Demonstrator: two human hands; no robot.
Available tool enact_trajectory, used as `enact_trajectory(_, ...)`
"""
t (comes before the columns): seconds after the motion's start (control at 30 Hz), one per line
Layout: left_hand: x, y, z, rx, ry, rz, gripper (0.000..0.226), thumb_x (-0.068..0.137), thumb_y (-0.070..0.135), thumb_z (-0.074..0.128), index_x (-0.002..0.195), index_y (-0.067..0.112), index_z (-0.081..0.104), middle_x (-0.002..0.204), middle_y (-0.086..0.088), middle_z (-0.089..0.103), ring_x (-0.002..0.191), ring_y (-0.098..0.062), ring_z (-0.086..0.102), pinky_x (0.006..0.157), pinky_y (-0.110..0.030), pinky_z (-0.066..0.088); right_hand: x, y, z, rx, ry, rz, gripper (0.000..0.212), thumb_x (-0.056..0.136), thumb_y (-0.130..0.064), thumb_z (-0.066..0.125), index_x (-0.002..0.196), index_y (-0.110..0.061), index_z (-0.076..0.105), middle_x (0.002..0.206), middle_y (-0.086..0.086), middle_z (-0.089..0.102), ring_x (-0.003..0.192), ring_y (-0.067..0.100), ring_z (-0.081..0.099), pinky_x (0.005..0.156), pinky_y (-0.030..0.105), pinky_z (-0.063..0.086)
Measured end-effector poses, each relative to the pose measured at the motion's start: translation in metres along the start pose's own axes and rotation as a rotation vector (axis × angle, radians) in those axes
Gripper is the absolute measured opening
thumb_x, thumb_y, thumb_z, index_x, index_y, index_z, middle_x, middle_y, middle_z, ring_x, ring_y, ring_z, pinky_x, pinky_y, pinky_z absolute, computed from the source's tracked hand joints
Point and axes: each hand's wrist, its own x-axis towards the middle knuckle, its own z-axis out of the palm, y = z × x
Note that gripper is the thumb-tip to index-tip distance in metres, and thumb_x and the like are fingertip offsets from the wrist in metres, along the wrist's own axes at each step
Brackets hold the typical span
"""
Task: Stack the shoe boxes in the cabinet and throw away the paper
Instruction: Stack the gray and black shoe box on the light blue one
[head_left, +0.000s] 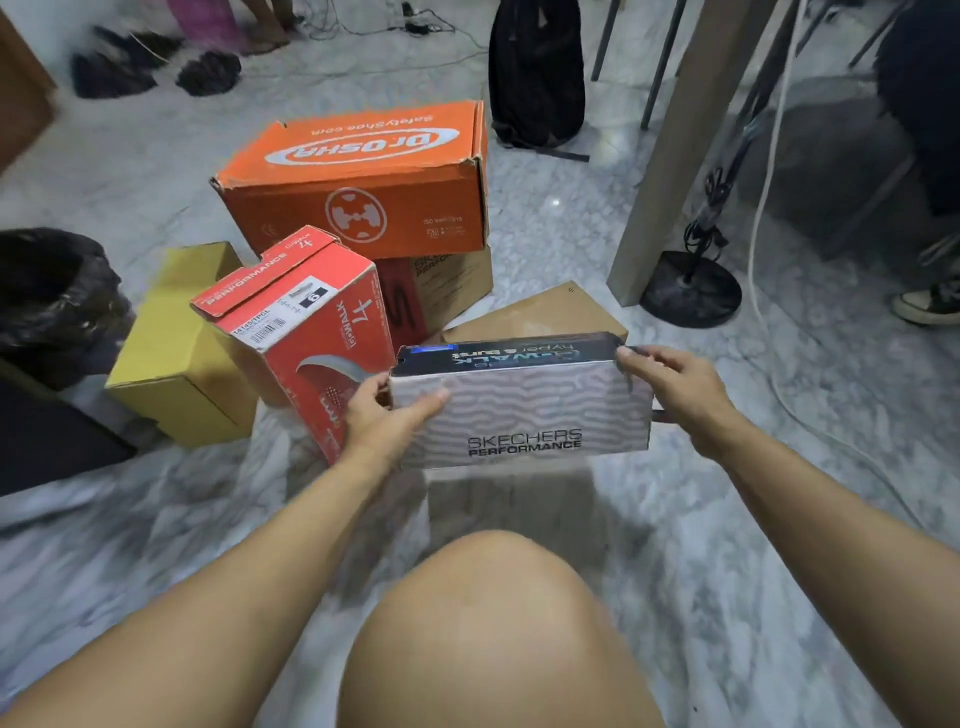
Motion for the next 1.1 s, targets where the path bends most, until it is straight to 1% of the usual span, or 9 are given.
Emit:
enact_trajectory(0.1, -0.006, 0.029, -0.014, 0.003, -0.024, 0.091, 0.06, 0.058, 0.03, 0.09, 0.11, 0.011, 0.066, 0.099, -0.003, 0.073, 0.092, -0.019, 0.069, 0.085, -0.035, 0.057, -0.012, -0.032, -0.004, -0.035, -0.08, -0.067, 0.043, 0.067, -0.052, 0.081, 0.098, -0.024, 0.074, 0.098, 0.004, 0.075, 0.089, 0.023, 0.071, 0.075, 0.05, 0.057)
enact_trajectory(0.2, -0.016, 0.063, -0.028, 0.029, 0.01, 0.187, 0.033, 0.074, 0.023, 0.082, 0.102, 0.015, 0.066, 0.087, 0.005, 0.068, 0.077, -0.005, 0.063, 0.063, -0.009, 0.049, -0.024, -0.062, -0.009, -0.048, -0.085, -0.181, 0.031, 0.074, -0.036, 0.081, 0.101, -0.023, 0.073, 0.099, 0.006, 0.074, 0.083, 0.019, 0.07, 0.071, 0.057, 0.058)
enact_trajectory(0.3, -0.023, 0.091, -0.044, 0.04, 0.063, 0.255, 0.022, 0.08, 0.022, 0.077, 0.099, 0.017, 0.068, 0.085, 0.007, 0.069, 0.079, -0.011, 0.064, 0.067, -0.017, 0.049, -0.04, -0.095, -0.012, -0.104, -0.067, -0.282, 0.072, 0.073, -0.037, 0.082, 0.137, -0.025, 0.052, 0.107, 0.0, 0.069, 0.091, 0.017, 0.069, 0.064, 0.043, 0.061)
enact_trajectory(0.37, -0.028, 0.105, -0.058, 0.039, 0.099, 0.308, 0.021, 0.081, 0.019, 0.076, 0.1, 0.015, 0.07, 0.09, 0.003, 0.071, 0.086, -0.018, 0.068, 0.078, -0.028, 0.054, -0.049, -0.112, -0.012, -0.116, -0.085, -0.357, 0.082, 0.071, -0.034, 0.083, 0.143, -0.026, 0.045, 0.106, -0.004, 0.069, 0.088, 0.013, 0.069, 0.06, 0.035, 0.06)
enact_trajectory(0.5, -0.044, 0.133, -0.095, 0.147, 0.18, 0.377, 0.052, 0.08, 0.024, 0.076, 0.129, 0.014, 0.059, 0.115, 0.0, 0.065, 0.106, -0.019, 0.062, 0.093, -0.031, 0.048, -0.066, -0.145, -0.007, -0.064, -0.153, -0.418, 0.09, 0.055, -0.036, 0.089, 0.136, -0.022, 0.054, 0.104, 0.006, 0.073, 0.087, 0.019, 0.072, 0.067, 0.042, 0.06)
enact_trajectory(0.57, -0.051, 0.143, -0.117, 0.162, 0.206, 0.389, 0.066, 0.077, 0.031, 0.077, 0.138, 0.019, 0.052, 0.123, 0.0, 0.062, 0.111, -0.018, 0.06, 0.1, -0.035, 0.047, -0.077, -0.164, 0.0, -0.087, -0.185, -0.481, 0.08, 0.061, -0.026, 0.089, 0.133, -0.022, 0.056, 0.102, 0.007, 0.074, 0.084, 0.019, 0.072, 0.061, 0.035, 0.059)
enact_trajectory(0.73, -0.079, 0.167, -0.176, 0.113, 0.267, 0.373, 0.054, 0.082, 0.024, 0.074, 0.133, 0.022, 0.056, 0.103, 0.004, 0.064, 0.097, -0.018, 0.062, 0.093, -0.036, 0.051, -0.106, -0.206, 0.028, -0.098, -0.255, -0.602, 0.067, 0.064, -0.017, 0.088, 0.125, -0.027, 0.062, 0.101, 0.006, 0.074, 0.082, 0.017, 0.072, 0.059, 0.037, 0.059)
enact_trajectory(1.0, -0.135, 0.186, -0.286, 0.182, 0.485, 0.386, 0.076, 0.072, 0.028, 0.083, 0.139, 0.026, 0.048, 0.118, 0.002, 0.059, 0.106, -0.017, 0.057, 0.089, -0.031, 0.049, -0.149, -0.266, 0.112, -0.028, -0.351, -0.754, 0.076, 0.038, -0.053, 0.091, 0.109, -0.042, 0.068, 0.104, 0.001, 0.074, 0.097, 0.022, 0.07, 0.079, 0.048, 0.059)
enact_trajectory(1.1, -0.155, 0.192, -0.327, 0.226, 0.58, 0.391, 0.079, 0.07, 0.024, 0.084, 0.14, 0.025, 0.046, 0.121, 0.004, 0.059, 0.108, -0.017, 0.056, 0.087, -0.031, 0.049, -0.172, -0.286, 0.146, -0.023, -0.4, -0.822, 0.071, 0.047, -0.045, 0.092, 0.113, -0.04, 0.068, 0.103, 0.001, 0.074, 0.099, 0.021, 0.07, 0.084, 0.048, 0.058)
